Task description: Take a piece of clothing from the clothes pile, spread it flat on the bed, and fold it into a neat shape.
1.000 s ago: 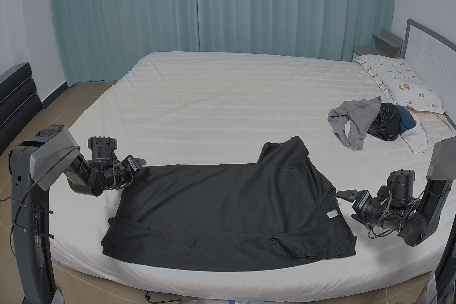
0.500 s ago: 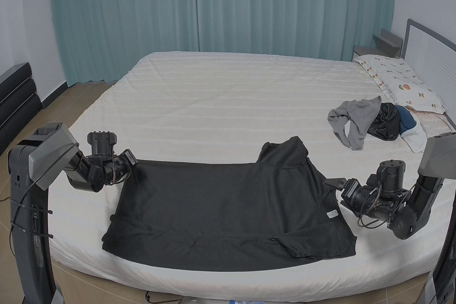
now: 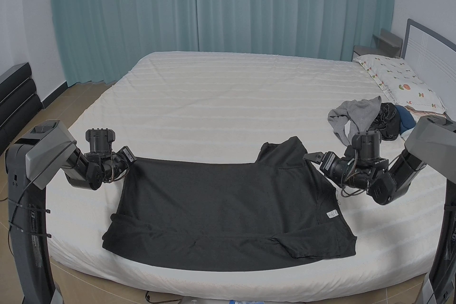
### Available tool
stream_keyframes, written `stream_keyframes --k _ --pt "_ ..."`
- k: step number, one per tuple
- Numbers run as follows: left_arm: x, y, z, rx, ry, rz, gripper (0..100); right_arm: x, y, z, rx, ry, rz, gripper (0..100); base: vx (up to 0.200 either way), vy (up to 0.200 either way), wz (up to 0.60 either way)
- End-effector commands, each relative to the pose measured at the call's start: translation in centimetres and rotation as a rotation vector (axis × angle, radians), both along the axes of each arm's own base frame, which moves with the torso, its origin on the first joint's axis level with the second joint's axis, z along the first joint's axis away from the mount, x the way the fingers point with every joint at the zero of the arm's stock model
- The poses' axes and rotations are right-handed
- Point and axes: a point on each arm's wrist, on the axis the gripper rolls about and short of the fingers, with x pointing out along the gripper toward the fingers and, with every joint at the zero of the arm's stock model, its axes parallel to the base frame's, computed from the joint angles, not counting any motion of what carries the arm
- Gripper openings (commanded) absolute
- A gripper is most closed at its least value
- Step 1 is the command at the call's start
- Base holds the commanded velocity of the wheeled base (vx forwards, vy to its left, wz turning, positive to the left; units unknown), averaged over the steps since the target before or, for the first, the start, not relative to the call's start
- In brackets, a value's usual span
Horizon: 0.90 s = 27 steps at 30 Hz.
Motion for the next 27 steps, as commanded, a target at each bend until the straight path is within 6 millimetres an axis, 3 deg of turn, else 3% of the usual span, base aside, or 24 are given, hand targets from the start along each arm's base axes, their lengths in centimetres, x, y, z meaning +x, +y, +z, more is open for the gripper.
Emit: stream_keyframes --k 1,3,4,6,10,17,18,27 --pt "-0.6 -0.4 1.0 0.000 -0.006 -0.007 0 4.9 1.0 -1.6 -0.125 0.002 0.065 100 0.000 0.000 0.00" --pt "-0.6 -0.4 1.0 0.000 -0.006 -0.007 0 5.1 1.1 -1.8 -0.131 0.006 0.068 100 0.000 0.000 0.00" --pt "-0.6 -0.3 1.0 0.000 -0.006 -0.006 0 6.4 1.4 -3.0 -0.168 0.013 0.090 100 0.000 0.000 0.00" --pt "-0.6 -0.3 1.0 0.000 -0.004 -0.006 0 7.2 1.4 -3.4 -0.174 0.009 0.089 100 0.000 0.000 0.00" --pt "-0.6 -0.3 0.9 -0.002 -0.004 -0.004 0 8.7 0.4 -4.2 -0.208 -0.005 0.051 100 0.000 0.000 0.00" --pt "-0.6 -0.3 0.9 -0.003 -0.003 -0.003 0 9.2 -1.2 -6.0 -0.272 0.009 0.039 100 0.000 0.000 0.00" --pt "-0.6 -0.3 0.9 -0.003 -0.003 -0.003 0 9.2 -1.2 -6.2 -0.271 0.010 0.040 0 0.000 0.000 0.00" --pt "-0.6 -0.2 0.9 -0.004 -0.003 0.000 0 8.7 -2.1 -6.1 -0.266 0.027 0.040 0 0.000 0.000 0.00"
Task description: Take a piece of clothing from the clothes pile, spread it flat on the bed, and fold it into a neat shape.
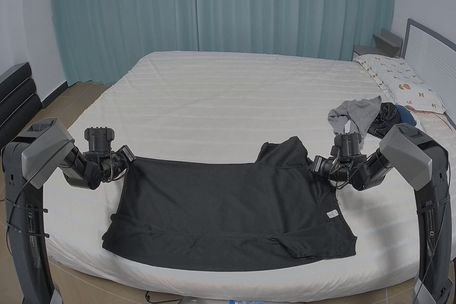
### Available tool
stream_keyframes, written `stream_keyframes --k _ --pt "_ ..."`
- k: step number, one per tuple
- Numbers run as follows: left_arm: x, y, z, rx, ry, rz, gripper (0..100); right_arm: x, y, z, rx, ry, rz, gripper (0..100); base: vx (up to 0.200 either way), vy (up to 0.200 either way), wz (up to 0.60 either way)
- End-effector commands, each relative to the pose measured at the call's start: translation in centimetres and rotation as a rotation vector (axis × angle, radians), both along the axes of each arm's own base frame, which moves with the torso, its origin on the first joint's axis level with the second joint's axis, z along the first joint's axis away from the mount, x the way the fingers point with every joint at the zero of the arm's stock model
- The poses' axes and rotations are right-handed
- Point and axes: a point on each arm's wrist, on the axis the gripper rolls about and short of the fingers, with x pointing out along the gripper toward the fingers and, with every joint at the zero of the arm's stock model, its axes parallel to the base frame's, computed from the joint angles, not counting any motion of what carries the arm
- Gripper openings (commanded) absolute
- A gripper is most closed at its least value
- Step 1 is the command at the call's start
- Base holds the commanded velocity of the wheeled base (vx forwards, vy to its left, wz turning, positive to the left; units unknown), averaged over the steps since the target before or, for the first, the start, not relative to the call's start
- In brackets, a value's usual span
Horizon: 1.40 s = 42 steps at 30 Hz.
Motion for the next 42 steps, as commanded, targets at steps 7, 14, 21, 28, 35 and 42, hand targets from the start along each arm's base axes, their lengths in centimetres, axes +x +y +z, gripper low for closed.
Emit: stream_keyframes --k 7,14,21,28,35,42 --pt "0.0 0.1 0.0 0.000 -0.002 0.001 0 -1.0 -2.8 1.2 0.029 0.016 -0.014 0 0.000 0.000 0.00" --pt "0.0 0.1 0.0 0.000 0.001 0.001 0 -1.2 -3.3 1.0 0.033 0.030 -0.020 0 0.000 0.000 0.00" --pt "0.0 0.1 0.1 0.000 0.001 0.001 0 -1.6 -3.2 1.8 0.067 0.021 0.018 100 0.000 0.000 0.00" --pt "0.0 0.0 0.0 0.000 0.001 0.000 0 -0.3 -2.4 3.2 0.109 -0.042 0.049 100 0.000 0.000 0.00" --pt "0.1 0.0 0.0 0.001 0.001 -0.001 0 0.2 -1.0 1.0 0.051 -0.037 0.115 100 0.000 0.000 0.00" --pt "0.0 0.0 0.1 0.000 -0.001 0.000 0 1.7 -0.1 0.4 0.049 -0.070 0.132 100 0.000 0.000 0.00"
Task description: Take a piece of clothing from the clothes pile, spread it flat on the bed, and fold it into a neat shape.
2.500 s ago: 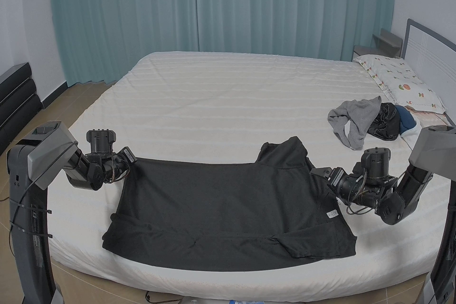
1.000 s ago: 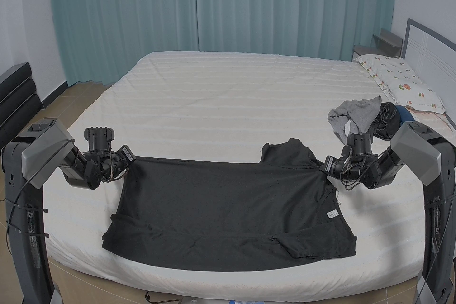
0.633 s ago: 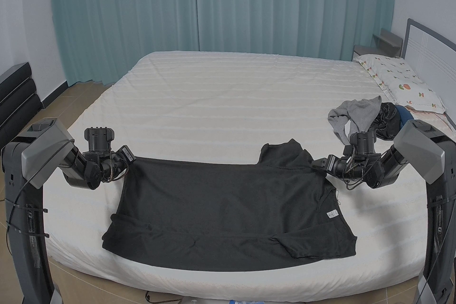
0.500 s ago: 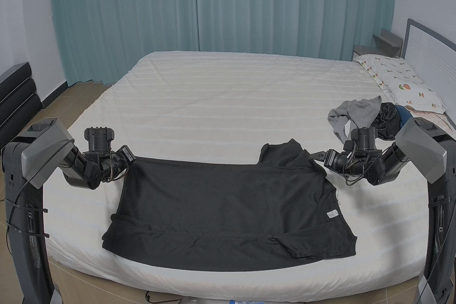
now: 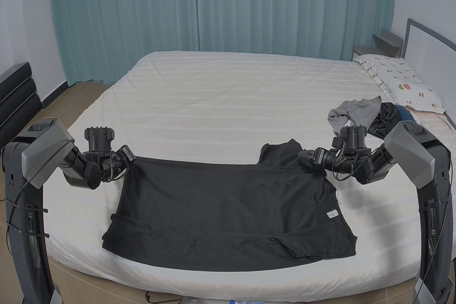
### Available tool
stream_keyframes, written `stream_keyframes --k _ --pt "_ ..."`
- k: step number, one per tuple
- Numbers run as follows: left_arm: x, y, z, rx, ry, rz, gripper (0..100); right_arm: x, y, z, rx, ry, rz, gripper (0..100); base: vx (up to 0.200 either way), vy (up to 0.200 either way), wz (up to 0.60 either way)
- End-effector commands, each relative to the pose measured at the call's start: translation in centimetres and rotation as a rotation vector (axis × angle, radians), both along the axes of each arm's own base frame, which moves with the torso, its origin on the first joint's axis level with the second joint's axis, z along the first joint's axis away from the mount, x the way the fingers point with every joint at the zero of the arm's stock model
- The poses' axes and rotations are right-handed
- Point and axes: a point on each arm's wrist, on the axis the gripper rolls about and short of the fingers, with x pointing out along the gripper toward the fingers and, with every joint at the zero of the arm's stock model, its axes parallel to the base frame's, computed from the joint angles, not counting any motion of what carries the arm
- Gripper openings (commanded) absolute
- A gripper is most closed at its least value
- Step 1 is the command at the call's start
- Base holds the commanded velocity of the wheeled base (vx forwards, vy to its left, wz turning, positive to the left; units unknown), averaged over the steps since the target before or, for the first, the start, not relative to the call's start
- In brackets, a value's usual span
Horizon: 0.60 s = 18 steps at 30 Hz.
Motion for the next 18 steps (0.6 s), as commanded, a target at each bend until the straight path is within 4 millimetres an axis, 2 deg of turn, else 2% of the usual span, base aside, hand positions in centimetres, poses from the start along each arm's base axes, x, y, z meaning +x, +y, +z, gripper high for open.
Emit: stream_keyframes --k 1,2,3,10,18 --pt "0.0 0.0 -0.1 -0.001 0.001 0.000 0 0.7 0.9 -1.3 -0.001 0.006 0.015 100 0.000 0.000 0.00" --pt "0.0 0.0 0.0 0.000 0.000 -0.001 0 0.8 0.9 -1.3 -0.001 0.006 0.015 100 0.000 0.000 0.00" --pt "0.0 0.0 0.0 -0.001 0.000 0.000 0 0.8 0.9 -1.3 -0.001 0.006 0.015 0 0.000 0.000 0.00" --pt "0.0 0.0 0.0 -0.001 -0.002 0.000 0 0.9 0.9 -1.8 0.004 0.006 0.013 0 0.000 0.000 0.00" --pt "-0.1 0.2 0.3 -0.001 -0.006 0.005 0 1.1 0.6 -0.6 0.039 -0.041 -0.032 0 0.000 0.000 0.00"
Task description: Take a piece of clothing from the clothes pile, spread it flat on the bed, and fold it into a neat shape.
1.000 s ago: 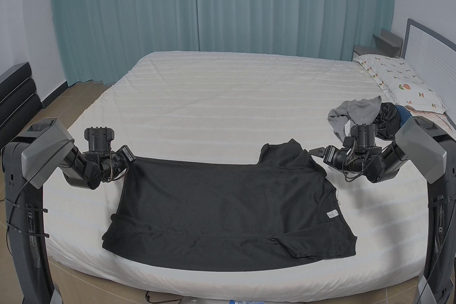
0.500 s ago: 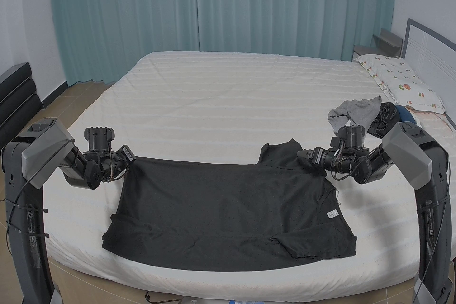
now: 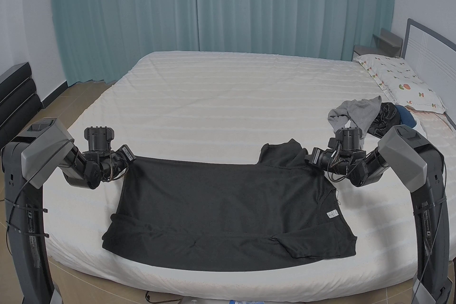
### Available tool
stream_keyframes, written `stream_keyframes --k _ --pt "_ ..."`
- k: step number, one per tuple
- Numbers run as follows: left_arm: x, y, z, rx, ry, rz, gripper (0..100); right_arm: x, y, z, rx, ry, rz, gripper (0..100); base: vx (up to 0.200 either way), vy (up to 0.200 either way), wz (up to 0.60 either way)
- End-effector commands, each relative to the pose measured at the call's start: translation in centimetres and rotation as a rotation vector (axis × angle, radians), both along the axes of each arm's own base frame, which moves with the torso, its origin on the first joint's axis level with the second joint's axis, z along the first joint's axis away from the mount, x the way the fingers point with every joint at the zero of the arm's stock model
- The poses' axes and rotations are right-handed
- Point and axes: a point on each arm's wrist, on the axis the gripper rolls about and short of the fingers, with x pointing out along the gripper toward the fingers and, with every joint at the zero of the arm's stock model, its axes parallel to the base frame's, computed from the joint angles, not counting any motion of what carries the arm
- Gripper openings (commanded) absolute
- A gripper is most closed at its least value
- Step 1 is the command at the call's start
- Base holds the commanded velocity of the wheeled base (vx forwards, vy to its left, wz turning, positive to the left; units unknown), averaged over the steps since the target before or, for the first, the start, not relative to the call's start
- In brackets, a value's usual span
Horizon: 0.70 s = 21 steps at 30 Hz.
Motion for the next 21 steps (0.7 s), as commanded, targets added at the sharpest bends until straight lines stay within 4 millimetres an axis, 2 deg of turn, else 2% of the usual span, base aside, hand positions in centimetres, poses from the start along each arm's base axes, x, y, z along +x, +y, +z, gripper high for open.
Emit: stream_keyframes --k 1,9,21 --pt "-0.1 0.2 0.4 0.000 -0.009 0.006 0 0.1 -0.5 1.0 0.025 -0.021 -0.042 0 0.000 0.000 0.00" --pt "-0.1 1.0 1.4 0.003 -0.035 0.024 0 -0.1 -1.5 3.5 0.073 -0.073 -0.111 0 0.000 0.000 0.00" --pt "-0.1 1.3 1.4 0.004 -0.038 0.030 0 0.0 -2.0 4.3 0.104 -0.141 -0.149 0 0.000 0.000 0.00"
